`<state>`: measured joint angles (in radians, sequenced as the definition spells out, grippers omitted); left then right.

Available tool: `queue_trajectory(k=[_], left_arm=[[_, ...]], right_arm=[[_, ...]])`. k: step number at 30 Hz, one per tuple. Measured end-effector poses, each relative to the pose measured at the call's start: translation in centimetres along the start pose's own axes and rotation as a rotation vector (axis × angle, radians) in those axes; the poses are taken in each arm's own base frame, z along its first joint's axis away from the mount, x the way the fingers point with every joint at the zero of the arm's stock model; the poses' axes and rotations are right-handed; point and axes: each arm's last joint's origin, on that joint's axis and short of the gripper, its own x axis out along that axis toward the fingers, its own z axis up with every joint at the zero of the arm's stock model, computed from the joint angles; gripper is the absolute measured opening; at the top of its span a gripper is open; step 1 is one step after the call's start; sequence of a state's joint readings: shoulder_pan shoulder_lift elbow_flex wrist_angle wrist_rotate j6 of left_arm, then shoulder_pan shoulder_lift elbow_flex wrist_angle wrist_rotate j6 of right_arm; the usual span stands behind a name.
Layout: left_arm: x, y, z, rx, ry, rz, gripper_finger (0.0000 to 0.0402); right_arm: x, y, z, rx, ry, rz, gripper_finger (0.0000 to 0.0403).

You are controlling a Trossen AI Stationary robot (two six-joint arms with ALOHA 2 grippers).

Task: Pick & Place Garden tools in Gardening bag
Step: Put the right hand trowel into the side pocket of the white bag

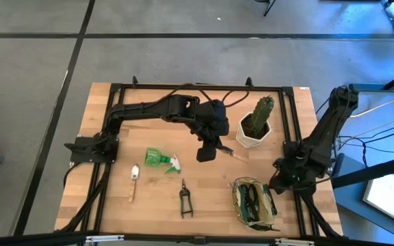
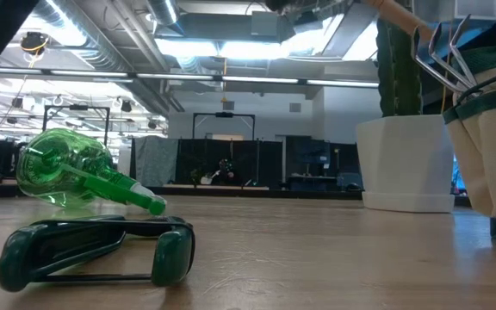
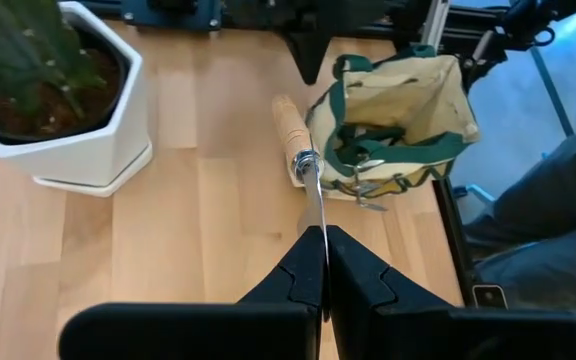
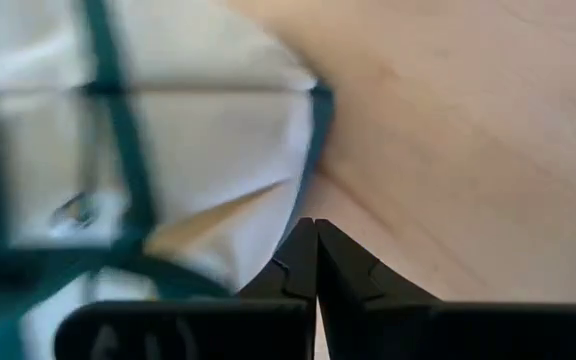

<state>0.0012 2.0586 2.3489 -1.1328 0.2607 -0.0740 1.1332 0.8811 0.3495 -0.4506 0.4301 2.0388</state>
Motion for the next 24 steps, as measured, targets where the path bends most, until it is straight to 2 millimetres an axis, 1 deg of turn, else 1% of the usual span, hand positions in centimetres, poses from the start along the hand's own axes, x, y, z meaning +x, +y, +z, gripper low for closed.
queue_trajectory(k=[3, 8, 13, 19, 24], left_arm=[[-0.1, 0.4, 0.0, -0.010, -0.002, 0.007, 0.0001], [-0.2, 0.7, -0.2, -0.037, 0.021, 0.013, 0.0001], [-0.2, 0.7, -0.5, -0.047, 0.047, 0.017, 0.0001], [-0.3, 1.2, -0.4, -0.086, 0.044, 0.022, 0.0001], [-0.5, 1.8, -0.4, -0.108, 0.041, 0.014, 0.0001]], right_arm=[[1.1, -1.0, 0.1, 0.044, -0.028, 0.064, 0.0003], [1.7, -1.1, 0.0, 0.044, -0.033, 0.163, 0.0003], [1.7, -1.1, 0.2, 0.023, -0.042, 0.156, 0.0002], [2.2, -0.9, 1.3, 0.010, -0.103, 0.135, 0.0002], [2.5, -0.1, 2.0, -0.019, -0.073, 0.146, 0.0002]])
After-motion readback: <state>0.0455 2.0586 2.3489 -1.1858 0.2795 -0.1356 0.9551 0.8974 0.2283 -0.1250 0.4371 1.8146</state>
